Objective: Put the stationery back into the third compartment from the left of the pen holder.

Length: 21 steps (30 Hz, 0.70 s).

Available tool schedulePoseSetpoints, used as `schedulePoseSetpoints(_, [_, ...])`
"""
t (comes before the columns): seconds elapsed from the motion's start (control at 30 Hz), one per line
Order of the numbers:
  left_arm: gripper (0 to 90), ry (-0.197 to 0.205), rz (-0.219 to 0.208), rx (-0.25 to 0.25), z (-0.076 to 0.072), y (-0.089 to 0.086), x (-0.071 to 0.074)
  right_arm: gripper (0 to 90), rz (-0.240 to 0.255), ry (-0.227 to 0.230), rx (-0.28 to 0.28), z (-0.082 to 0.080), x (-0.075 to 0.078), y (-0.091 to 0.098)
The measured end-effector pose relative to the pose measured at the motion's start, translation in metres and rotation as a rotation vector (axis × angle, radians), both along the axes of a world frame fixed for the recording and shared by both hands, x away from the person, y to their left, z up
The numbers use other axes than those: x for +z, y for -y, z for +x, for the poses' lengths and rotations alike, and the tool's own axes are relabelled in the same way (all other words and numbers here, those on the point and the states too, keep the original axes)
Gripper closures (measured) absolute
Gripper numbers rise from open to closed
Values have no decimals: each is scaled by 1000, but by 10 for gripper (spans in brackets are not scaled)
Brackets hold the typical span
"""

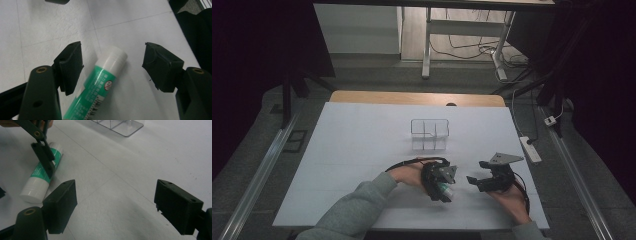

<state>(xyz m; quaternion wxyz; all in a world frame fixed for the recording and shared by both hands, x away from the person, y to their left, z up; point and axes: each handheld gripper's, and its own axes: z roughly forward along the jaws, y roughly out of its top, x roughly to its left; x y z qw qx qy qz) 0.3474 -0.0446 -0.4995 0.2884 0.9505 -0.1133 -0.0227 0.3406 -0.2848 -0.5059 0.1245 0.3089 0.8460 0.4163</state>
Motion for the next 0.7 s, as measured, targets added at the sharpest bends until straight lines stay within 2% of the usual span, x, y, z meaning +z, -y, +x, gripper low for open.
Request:
schedulePoseSetpoints(0.13, [352,9,16,-6,1,3,-4,181,-13,2,-5,0,0,0])
schedulePoseSetpoints(0.27, [393,27,43,-10,2,3,-8,181,-2,0,1,0,-1,-1])
schedulePoseSetpoints(0.37, [455,32,63,-14,4,3,-12,181,-4,-2,0,0,-1,-1])
schedulePoseSetpoints(0.53, [505,31,49,-48,5,2,-12,182,-12,3,5,-1,0,-2])
schedulePoseSetpoints(0.57, [544,28,51,-60,5,1,-12,181,-9,3,8,-1,-1,-3])
schedulePoseSetpoints(0.6, [641,21,52,-70,6,1,-12,181,-9,1,8,0,-1,-3])
schedulePoseSetpoints(0.7, [642,27,38,-82,6,0,-12,181,-12,-1,9,0,-1,-3])
